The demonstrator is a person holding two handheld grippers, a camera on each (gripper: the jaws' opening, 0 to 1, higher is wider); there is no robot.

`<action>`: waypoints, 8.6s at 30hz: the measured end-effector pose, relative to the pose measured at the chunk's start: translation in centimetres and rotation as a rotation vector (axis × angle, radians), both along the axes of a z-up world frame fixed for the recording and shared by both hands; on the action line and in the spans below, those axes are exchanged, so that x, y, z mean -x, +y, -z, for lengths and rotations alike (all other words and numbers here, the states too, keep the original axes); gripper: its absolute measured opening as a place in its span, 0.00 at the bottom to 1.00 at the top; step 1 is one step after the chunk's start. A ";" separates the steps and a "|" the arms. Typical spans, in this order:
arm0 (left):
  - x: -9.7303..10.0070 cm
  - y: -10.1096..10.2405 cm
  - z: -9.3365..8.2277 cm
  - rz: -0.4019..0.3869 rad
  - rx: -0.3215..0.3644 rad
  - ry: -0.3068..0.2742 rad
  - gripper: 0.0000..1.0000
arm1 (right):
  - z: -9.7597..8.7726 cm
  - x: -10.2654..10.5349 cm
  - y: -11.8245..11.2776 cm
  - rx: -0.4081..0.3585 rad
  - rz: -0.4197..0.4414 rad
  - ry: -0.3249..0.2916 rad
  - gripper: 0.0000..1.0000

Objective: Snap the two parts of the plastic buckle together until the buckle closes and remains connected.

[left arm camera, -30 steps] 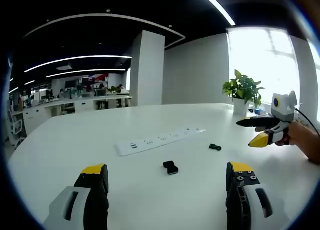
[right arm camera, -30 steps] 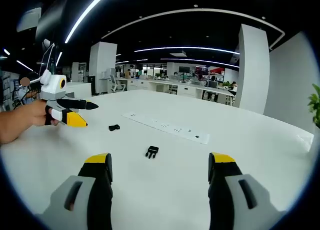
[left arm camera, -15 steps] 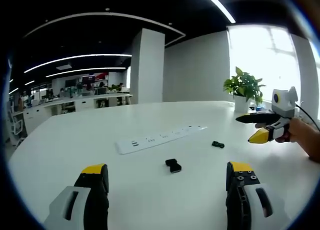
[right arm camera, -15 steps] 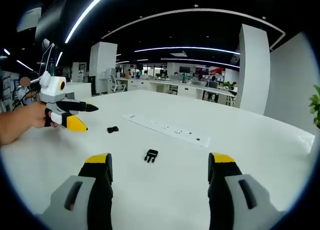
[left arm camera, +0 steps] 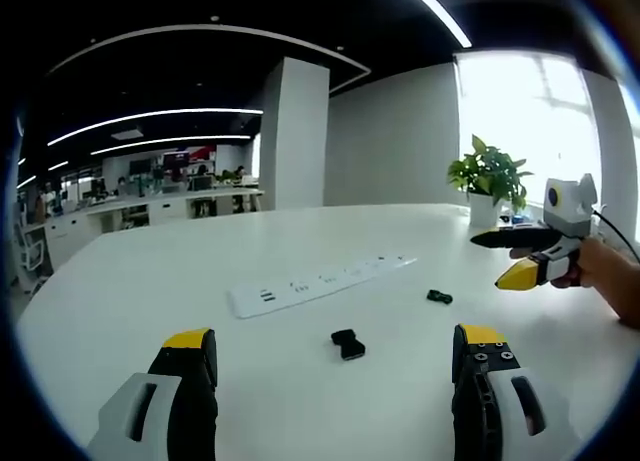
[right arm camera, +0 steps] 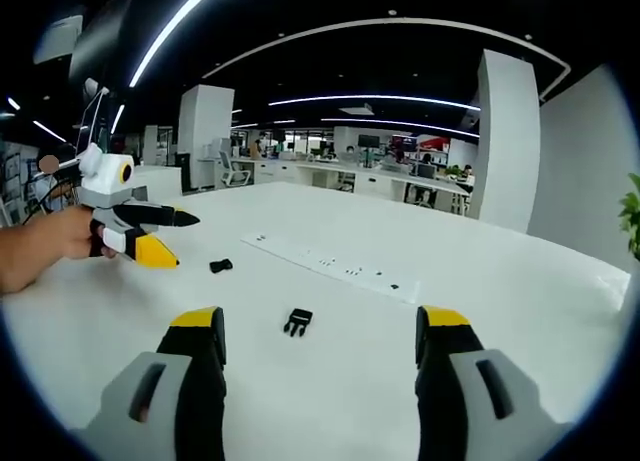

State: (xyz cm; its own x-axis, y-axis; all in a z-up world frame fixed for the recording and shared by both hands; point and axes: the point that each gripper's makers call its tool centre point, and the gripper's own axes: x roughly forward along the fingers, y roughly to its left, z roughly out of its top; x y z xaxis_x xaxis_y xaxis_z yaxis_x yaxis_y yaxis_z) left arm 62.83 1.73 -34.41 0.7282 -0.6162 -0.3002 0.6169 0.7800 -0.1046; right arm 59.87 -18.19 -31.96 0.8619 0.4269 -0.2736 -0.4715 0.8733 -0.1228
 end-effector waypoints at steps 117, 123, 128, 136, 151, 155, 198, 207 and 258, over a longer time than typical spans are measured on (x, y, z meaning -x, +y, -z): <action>-3.3 -1.5 1.7 0.059 -0.036 0.065 0.66 | 1.9 -6.2 0.3 0.078 0.005 0.077 0.49; -2.9 -1.9 1.9 0.078 -0.065 0.067 0.60 | 2.1 -6.1 0.5 0.075 0.001 0.092 0.47; -2.6 -2.2 2.3 0.089 -0.081 0.087 0.52 | 2.4 -5.5 2.7 0.089 -0.035 0.103 0.46; -2.2 -2.5 2.6 0.090 -0.069 0.130 0.40 | 3.0 -5.1 3.0 0.109 -0.055 0.142 0.32; -1.6 -2.8 2.9 0.103 -0.093 0.150 0.30 | 3.3 -4.6 3.4 0.093 -0.076 0.184 0.23; -1.4 -2.9 3.0 0.110 -0.100 0.154 0.30 | 3.6 -4.3 3.7 0.092 -0.086 0.200 0.23; 0.2 -2.8 3.2 0.110 -0.104 0.165 0.25 | 5.0 -3.8 4.3 0.086 -0.106 0.261 0.21; 1.0 -2.8 3.1 0.116 -0.110 0.161 0.22 | 5.3 -3.8 4.4 0.093 -0.114 0.262 0.19; -1.7 -2.6 3.5 0.155 -0.180 0.119 0.12 | 5.2 -3.2 5.7 0.098 -0.227 0.218 0.17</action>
State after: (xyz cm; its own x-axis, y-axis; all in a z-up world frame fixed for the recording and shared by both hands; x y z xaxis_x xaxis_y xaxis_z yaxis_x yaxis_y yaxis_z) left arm 64.58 -0.92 -37.94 0.5823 -0.6464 -0.4931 0.7220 0.6899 -0.0517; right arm 63.11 -12.48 -37.13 0.6644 0.5643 -0.4901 -0.6774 0.7316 -0.0759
